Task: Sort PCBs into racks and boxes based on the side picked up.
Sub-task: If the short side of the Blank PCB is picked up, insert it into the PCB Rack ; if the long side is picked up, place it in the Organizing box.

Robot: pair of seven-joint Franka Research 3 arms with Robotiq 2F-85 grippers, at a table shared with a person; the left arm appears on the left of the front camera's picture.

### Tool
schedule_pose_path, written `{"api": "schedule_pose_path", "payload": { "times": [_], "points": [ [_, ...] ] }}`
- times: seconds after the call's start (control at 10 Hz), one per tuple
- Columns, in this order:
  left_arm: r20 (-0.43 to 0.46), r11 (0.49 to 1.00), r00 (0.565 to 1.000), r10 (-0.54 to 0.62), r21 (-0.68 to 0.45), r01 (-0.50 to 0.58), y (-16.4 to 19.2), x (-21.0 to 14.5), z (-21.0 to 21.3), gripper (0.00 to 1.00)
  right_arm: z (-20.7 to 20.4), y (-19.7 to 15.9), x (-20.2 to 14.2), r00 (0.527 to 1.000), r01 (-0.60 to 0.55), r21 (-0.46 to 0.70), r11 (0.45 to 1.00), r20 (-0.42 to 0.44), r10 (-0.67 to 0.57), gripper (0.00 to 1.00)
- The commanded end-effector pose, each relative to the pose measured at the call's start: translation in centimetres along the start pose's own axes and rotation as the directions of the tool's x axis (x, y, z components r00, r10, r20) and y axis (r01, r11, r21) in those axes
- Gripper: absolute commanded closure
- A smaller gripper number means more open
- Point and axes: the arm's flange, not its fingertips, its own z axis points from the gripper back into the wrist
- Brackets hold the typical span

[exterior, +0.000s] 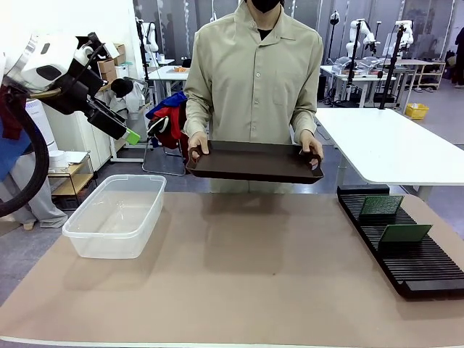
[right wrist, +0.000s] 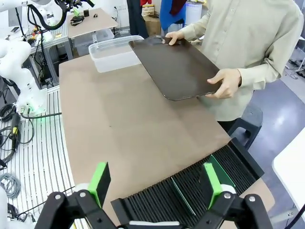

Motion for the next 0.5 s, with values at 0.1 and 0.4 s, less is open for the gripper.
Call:
{"api": "schedule_pose_path", "payload": {
  "times": [0.1, 0.4],
  "points": [
    [-0.002, 1.000, 1.000, 0.004, -0.008, -0.004, 0.19, -0.15, 0.02, 0.00, -0.14, 0.09, -0.12, 1.000, 0.009, 0.015, 1.000, 0.002, -0.009, 0.00],
    [-0.002, 1.000, 1.000, 0.004, -0.008, -0.004, 0.19, -0.15, 0.02, 0.00, -0.14, 0.09, -0.12, 1.000, 0.009, 0.015, 1.000, 0.002, -0.009, 0.00]
  ]
}}
